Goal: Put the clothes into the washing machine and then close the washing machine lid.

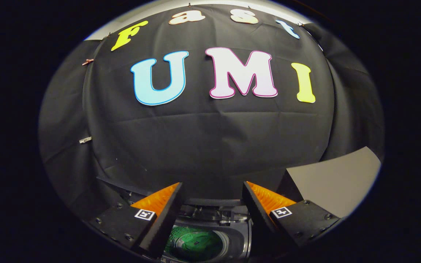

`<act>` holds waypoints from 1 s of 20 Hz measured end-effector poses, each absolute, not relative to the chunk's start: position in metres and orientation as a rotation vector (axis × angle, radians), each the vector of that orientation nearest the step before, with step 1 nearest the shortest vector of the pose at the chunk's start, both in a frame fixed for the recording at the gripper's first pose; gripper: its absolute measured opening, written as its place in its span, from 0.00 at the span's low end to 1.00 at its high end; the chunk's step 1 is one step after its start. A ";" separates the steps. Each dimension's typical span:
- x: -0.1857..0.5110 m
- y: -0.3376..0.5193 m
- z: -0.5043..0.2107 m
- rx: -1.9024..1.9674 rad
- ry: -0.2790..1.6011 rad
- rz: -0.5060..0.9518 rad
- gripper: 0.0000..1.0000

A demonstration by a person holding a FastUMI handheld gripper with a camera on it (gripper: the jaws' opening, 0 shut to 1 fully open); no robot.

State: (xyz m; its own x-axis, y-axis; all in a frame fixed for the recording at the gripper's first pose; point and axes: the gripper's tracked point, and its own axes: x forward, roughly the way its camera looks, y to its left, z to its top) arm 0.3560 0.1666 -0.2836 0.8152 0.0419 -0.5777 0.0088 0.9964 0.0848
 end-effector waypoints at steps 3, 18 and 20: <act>0.326 0.169 -0.284 0.093 0.641 0.021 0.99; 0.220 0.194 -0.251 0.080 0.658 0.151 0.99; 0.211 0.190 -0.236 0.080 0.633 0.167 0.99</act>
State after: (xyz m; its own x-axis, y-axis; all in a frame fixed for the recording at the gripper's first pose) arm 0.2105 0.1898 -0.2358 0.7932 0.1799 -0.5817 -0.1311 0.9834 0.1254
